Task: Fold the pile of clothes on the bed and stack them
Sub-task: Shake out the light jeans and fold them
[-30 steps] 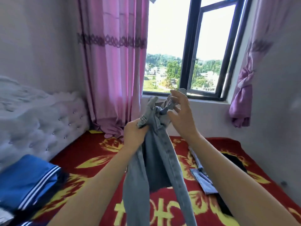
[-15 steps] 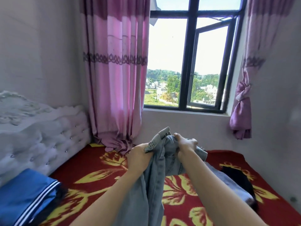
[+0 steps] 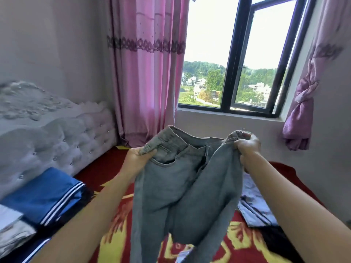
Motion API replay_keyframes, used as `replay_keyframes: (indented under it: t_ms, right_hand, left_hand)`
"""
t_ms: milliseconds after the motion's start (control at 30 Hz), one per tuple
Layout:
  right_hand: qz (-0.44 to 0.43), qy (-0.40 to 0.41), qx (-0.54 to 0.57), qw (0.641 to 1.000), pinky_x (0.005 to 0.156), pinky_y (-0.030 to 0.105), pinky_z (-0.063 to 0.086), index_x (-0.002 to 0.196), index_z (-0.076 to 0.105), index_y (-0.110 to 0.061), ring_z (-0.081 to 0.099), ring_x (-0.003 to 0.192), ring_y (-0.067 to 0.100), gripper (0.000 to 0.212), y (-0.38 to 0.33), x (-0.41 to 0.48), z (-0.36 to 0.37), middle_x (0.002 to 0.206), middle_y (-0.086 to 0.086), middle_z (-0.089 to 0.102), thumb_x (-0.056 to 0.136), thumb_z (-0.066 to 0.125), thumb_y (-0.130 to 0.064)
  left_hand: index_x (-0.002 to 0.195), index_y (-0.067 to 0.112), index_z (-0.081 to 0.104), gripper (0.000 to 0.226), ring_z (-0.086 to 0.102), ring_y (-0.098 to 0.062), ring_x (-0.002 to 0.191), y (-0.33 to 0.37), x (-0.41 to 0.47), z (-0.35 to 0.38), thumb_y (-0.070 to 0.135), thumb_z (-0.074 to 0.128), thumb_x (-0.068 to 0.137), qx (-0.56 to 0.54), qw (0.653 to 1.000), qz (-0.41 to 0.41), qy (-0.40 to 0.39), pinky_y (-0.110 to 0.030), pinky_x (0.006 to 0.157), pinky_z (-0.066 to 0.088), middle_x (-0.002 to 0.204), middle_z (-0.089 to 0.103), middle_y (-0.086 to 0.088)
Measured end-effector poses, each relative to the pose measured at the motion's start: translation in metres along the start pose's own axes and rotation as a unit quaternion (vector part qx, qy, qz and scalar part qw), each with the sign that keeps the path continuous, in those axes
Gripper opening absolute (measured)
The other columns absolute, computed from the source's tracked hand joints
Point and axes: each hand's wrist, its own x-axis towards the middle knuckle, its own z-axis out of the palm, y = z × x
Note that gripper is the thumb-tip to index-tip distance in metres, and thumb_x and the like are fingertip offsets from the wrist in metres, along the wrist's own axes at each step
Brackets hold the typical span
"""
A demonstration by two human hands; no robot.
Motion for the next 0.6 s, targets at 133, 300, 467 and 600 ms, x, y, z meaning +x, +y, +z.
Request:
replay_keyframes:
  t_ms: [133, 300, 467, 600]
  right_hand:
    - [-0.001, 0.036, -0.050, 0.998, 0.041, 0.011, 0.039, 0.114, 0.057, -0.001, 0.045, 0.061, 0.009, 0.037, 0.009, 0.032, -0.038, 0.073, -0.002, 0.050, 0.079, 0.053, 0.011]
    - [-0.005, -0.062, -0.122, 0.991, 0.050, 0.015, 0.045, 0.103, 0.062, -0.001, 0.050, 0.063, 0.016, 0.031, 0.064, 0.015, -0.037, 0.073, 0.002, 0.057, 0.077, 0.053, 0.014]
    - [0.049, -0.189, -0.235, 0.952, 0.047, 0.010, 0.040, 0.092, 0.067, -0.004, 0.054, 0.071, 0.018, 0.025, 0.160, -0.020, -0.029, 0.074, 0.007, 0.061, 0.075, 0.056, 0.011]
    - [0.126, -0.258, -0.312, 0.906, 0.051, 0.024, 0.039, 0.077, 0.065, -0.002, 0.051, 0.062, 0.015, 0.018, 0.219, -0.041, -0.033, 0.066, 0.005, 0.059, 0.061, 0.060, -0.006]
  left_hand:
    - [0.091, -0.001, 0.067, 0.008, 0.052, -0.014, 0.071, -0.013, 0.010, -0.050, 0.005, 0.064, 0.085, 0.023, 0.988, -0.004, 0.154, -0.020, 0.058, 0.044, 0.069, 0.060, 0.003]
    - [0.091, -0.005, 0.067, 0.015, 0.053, -0.018, 0.081, -0.075, -0.014, -0.082, 0.005, 0.068, 0.081, 0.116, 0.967, -0.095, 0.208, -0.033, 0.071, 0.041, 0.068, 0.066, -0.004]
    - [0.090, 0.002, 0.065, 0.012, 0.056, -0.021, 0.077, -0.132, -0.078, -0.080, -0.003, 0.067, 0.080, 0.196, 0.947, -0.176, 0.186, -0.027, 0.070, 0.040, 0.085, 0.065, -0.012]
    - [0.083, 0.005, 0.064, 0.010, 0.056, -0.021, 0.074, -0.177, -0.126, -0.086, -0.003, 0.067, 0.078, 0.243, 0.923, -0.253, 0.158, -0.031, 0.067, 0.039, 0.074, 0.064, -0.008]
